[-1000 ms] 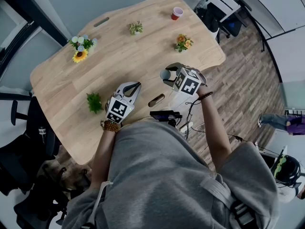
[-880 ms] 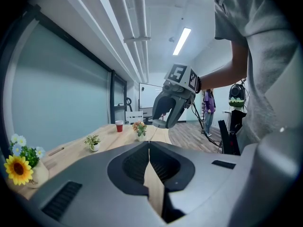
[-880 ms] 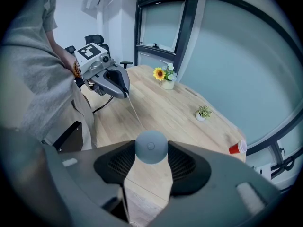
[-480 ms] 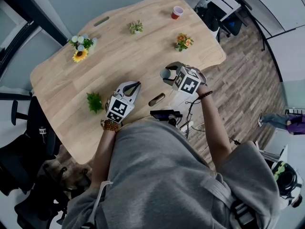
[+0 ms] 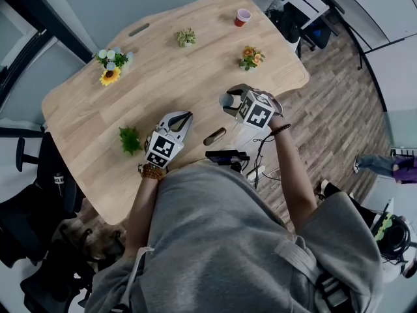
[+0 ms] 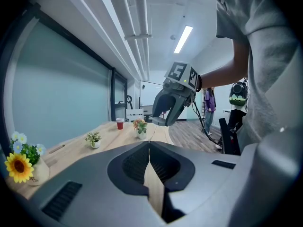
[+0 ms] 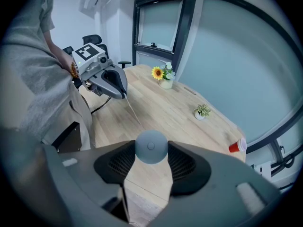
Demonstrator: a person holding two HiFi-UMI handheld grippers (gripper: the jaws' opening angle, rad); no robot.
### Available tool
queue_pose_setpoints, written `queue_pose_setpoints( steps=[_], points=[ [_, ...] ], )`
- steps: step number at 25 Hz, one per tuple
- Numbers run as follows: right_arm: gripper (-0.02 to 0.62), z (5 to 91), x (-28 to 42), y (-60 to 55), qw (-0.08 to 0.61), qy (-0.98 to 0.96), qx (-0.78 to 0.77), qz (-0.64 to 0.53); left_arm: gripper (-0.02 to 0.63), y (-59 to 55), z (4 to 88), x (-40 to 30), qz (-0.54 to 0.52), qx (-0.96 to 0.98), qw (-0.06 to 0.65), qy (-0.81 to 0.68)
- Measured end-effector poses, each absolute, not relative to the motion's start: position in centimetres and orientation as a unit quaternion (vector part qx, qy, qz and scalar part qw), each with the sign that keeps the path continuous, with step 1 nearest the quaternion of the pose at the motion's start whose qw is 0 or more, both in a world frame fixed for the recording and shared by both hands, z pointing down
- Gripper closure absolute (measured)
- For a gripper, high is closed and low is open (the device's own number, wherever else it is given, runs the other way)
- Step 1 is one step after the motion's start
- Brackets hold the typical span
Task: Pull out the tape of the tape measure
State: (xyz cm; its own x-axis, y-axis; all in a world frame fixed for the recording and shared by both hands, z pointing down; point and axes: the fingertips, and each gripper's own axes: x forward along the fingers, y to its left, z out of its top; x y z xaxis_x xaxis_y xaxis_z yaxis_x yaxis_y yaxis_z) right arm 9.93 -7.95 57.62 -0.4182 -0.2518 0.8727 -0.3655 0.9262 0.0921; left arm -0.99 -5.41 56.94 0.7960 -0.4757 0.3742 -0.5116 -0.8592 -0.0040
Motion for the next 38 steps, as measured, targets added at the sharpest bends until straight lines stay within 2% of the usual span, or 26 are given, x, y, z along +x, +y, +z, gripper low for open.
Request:
queue_pose_setpoints(
  steps=[19,38],
  points=[
    [0.371,57.8,12.4,-9.2,0.521,-0.820,0.226,0.067,0.594,-6.9,58.2,-3.6,0.190,0.926,0.090,-0.314],
    [0.371,58.2,12.5,-9.7,0.512,-0.818,0.251,0.081,0.594,-7.3,59.6,-4.6,0.200,0.916,0.099,-0.332]
  ],
)
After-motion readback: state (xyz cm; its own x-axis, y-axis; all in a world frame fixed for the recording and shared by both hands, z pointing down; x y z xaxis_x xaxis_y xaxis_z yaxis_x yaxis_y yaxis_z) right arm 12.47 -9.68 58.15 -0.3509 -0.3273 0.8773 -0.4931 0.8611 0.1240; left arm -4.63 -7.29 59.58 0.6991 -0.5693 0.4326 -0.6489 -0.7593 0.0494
